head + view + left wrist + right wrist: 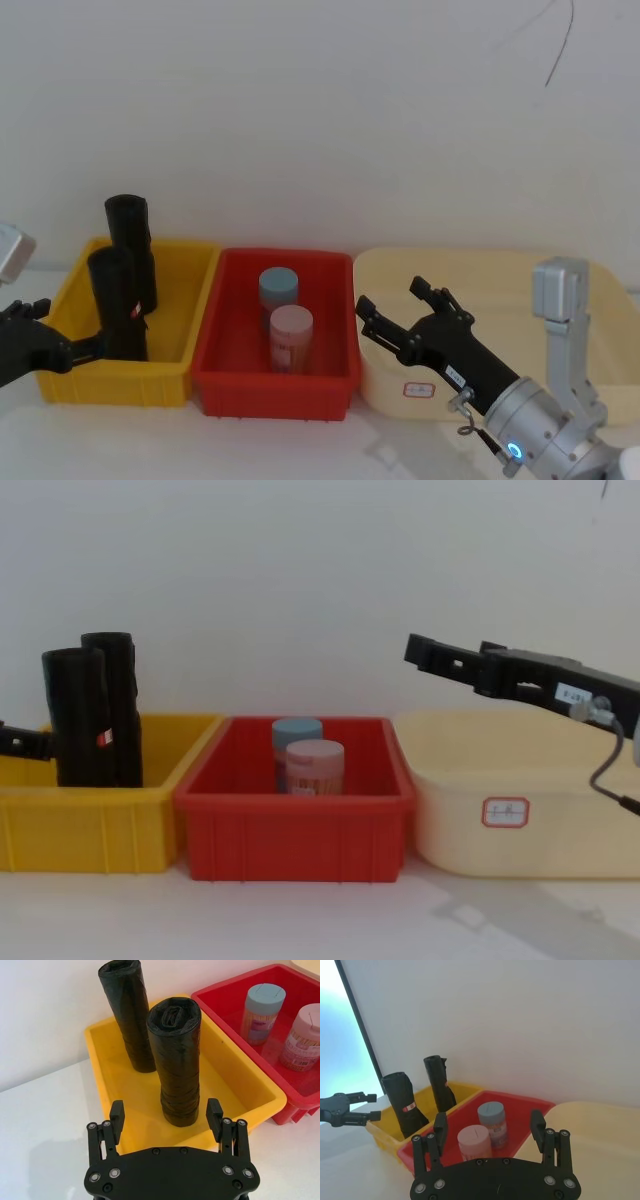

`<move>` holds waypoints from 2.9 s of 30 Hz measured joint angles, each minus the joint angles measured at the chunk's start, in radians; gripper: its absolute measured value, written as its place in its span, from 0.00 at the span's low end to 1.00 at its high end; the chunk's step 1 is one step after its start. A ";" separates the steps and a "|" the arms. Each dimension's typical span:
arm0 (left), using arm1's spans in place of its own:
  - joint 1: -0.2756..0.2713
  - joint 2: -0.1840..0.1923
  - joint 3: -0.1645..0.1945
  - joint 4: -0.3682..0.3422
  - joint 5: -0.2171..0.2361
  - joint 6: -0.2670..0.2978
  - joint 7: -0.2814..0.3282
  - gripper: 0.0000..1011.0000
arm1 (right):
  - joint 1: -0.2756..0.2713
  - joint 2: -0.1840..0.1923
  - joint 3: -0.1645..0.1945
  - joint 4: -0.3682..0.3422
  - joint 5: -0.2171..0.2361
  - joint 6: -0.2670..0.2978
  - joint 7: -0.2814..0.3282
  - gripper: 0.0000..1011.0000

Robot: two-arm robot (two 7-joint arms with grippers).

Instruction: Pick up the garbage bag with the one hand and transfer it to the other hand.

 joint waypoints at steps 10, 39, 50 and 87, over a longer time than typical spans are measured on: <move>0.002 -0.003 -0.006 0.005 0.003 0.001 -0.002 0.99 | -0.045 0.008 0.011 -0.007 0.034 -0.020 0.002 0.99; -0.159 -0.020 0.057 0.174 -0.029 -0.051 -0.185 0.99 | -0.165 0.034 0.021 -0.094 0.097 -0.062 -0.003 0.99; -0.183 -0.023 0.102 0.180 -0.023 -0.024 -0.196 0.99 | -0.176 0.044 0.024 -0.113 0.104 -0.063 -0.005 0.99; -0.230 -0.164 0.178 0.254 0.114 0.045 0.025 0.99 | -0.150 0.048 0.041 -0.068 0.122 -0.065 -0.005 0.99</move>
